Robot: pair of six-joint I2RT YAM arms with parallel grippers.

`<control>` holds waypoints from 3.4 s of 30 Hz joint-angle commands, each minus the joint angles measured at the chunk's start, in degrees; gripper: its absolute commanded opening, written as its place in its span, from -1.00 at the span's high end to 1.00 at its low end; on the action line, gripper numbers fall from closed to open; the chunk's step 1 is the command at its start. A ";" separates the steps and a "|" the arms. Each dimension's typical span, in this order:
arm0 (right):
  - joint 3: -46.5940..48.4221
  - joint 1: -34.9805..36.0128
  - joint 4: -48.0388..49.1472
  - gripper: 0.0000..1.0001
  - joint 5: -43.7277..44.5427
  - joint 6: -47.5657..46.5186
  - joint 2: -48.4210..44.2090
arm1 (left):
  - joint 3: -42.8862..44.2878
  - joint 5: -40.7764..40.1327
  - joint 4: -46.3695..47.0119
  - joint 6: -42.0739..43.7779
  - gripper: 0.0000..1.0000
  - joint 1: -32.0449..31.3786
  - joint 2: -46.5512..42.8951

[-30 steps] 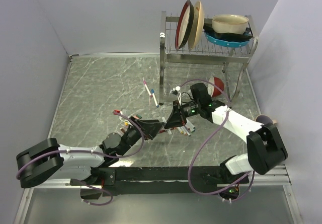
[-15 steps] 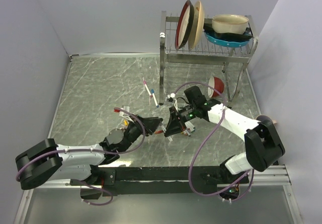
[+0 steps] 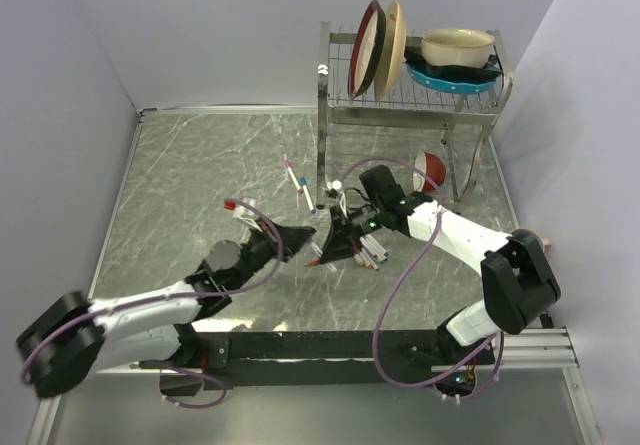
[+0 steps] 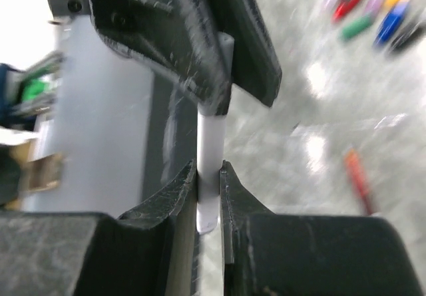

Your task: Open the pen caps

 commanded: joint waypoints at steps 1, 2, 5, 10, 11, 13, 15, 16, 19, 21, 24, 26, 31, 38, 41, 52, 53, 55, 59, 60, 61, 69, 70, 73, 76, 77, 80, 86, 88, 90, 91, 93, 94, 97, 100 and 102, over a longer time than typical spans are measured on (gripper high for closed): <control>1.22 3.17 -6.68 1.00 1.87 -2.37 0.74 | 4.51 -13.19 -13.23 1.44 0.99 14.40 -13.25; 1.65 3.52 -7.03 1.00 2.31 -2.46 1.44 | 5.30 -12.93 -16.04 1.53 0.99 15.83 -14.58; 2.53 4.14 -8.35 1.00 3.72 -2.73 2.76 | 5.92 -13.37 -20.09 2.15 0.99 17.78 -17.67; 3.06 4.40 -8.62 1.00 8.10 -3.43 3.12 | 3.20 -13.46 -22.12 -0.13 0.98 18.22 -19.52; 3.41 4.32 -8.97 1.00 12.55 -3.69 3.12 | 2.59 -13.46 -22.91 -0.49 0.98 18.22 -19.52; 3.77 4.40 -8.88 1.00 18.28 -3.96 3.29 | 2.32 -14.07 -27.73 -1.89 0.98 18.22 -19.34; 3.86 4.40 -9.06 1.00 25.04 -4.31 3.73 | 2.14 -14.42 -33.43 -3.21 0.98 18.22 -18.73; 3.94 4.40 -9.06 1.00 26.56 -4.40 3.91 | 2.06 -15.21 -35.03 -3.91 0.98 18.22 -18.38; 4.38 4.84 -9.59 0.97 32.54 -4.75 5.22 | 0.13 -15.74 -39.25 -6.37 0.96 18.31 -17.85; 4.65 5.28 -9.50 0.94 35.96 -4.49 6.45 | -2.33 -15.92 -39.70 -8.04 0.96 18.22 -18.02; 4.65 5.81 -8.71 0.88 41.94 -3.26 7.77 | -4.97 -16.35 -40.67 -9.80 0.96 18.31 -18.99; 4.82 5.81 -8.10 0.88 45.63 -2.90 8.56 | -6.02 -16.97 -41.90 -10.33 0.94 18.31 -19.69; 4.38 5.90 -6.42 0.82 51.79 -1.06 9.44 | -7.00 -19.87 -45.94 -11.21 0.89 18.31 -21.71; 4.12 5.81 -4.84 0.70 56.63 0.52 9.88 | -8.05 -20.22 -47.09 -12.18 0.85 18.31 -23.30; 4.12 5.90 -4.49 0.62 58.30 0.88 10.32 | -8.05 -20.22 -47.00 -12.18 0.82 18.31 -23.74; 4.21 5.90 -3.87 0.26 60.85 1.67 9.89 | -7.61 -19.96 -48.85 -11.74 0.76 18.31 -23.91; 4.12 5.90 -3.87 0.25 60.94 1.67 9.80 | -7.53 -19.87 -48.85 -11.65 0.76 18.31 -24.00; 4.29 5.81 -3.96 0.22 60.76 1.67 9.53 | -7.44 -19.78 -48.85 -11.39 0.74 18.31 -24.00; 4.56 5.72 -4.31 0.22 59.98 1.23 8.74 | -7.44 -19.61 -48.59 -11.30 0.70 18.31 -23.30; 4.73 5.64 -4.40 0.22 59.54 1.23 8.13 | -7.35 -19.78 -48.50 -11.30 0.68 18.31 -23.04; 4.82 5.63 -4.66 0.22 59.10 0.79 7.78 | -7.26 -19.87 -48.50 -11.56 0.63 18.31 -22.69; 5.53 4.85 -8.70 0.14 46.90 -4.74 1.55 | -3.14 -20.31 -46.14 -10.16 0.51 18.57 -13.64; 5.44 4.50 -8.79 0.14 46.01 -5.44 1.01 | -2.52 -20.49 -46.04 -9.72 0.50 18.66 -11.45; 5.09 3.79 -9.15 0.14 43.37 -6.41 -0.66 | 0.20 -20.66 -46.21 -9.02 0.46 19.27 -7.15; 4.91 3.17 -9.32 0.13 42.57 -6.77 -1.63 | 2.93 -20.75 -47.00 -8.49 0.40 19.98 -3.36; 5.00 2.91 -9.41 0.13 42.40 -6.77 -1.89 | 4.06 -20.58 -47.09 -8.40 0.39 20.33 -2.48; 5.00 2.38 -9.50 0.13 42.04 -6.77 -2.42 | 5.91 -20.40 -49.46 -8.14 0.33 20.68 -0.36; 4.56 1.51 -9.50 0.12 40.12 -7.65 -5.40 | 8.90 -17.51 -47.80 -3.32 -0.06 20.94 -0.53; 4.38 1.33 -9.41 0.13 39.50 -8.26 -7.07 | 9.87 -12.07 -43.15 1.78 -0.44 21.12 0.43; 4.03 0.72 -9.15 0.12 38.62 -8.70 -8.57 | 11.80 -6.55 -38.42 5.81 -0.68 21.21 1.92; 3.94 0.63 -9.06 0.12 38.27 -8.79 -9.01 | 12.94 -5.56 -37.61 6.45 -0.74 21.47 4.54; 3.68 -0.16 -9.06 0.12 37.30 -8.97 -10.15 | 18.03 -4.50 -38.64 7.24 -0.80 22.17 8.67; 3.68 -0.43 -9.06 0.12 37.04 -8.97 -10.50 | 20.31 -4.14 -39.52 7.16 -0.82 22.87 13.65; 3.42 -1.22 -8.97 0.12 36.51 -9.05 -11.56 | 30.85 -1.52 -44.77 6.02 -0.86 24.37 25.68; 3.24 -1.92 -8.80 0.12 35.98 -9.06 -12.61 | 46.48 -2.46 -58.88 4.35 -0.87 24.72 39.56; 3.07 -2.10 -8.80 0.12 35.80 -9.23 -13.14 | 58.70 -5.18 -65.34 2.95 -0.82 24.72 46.02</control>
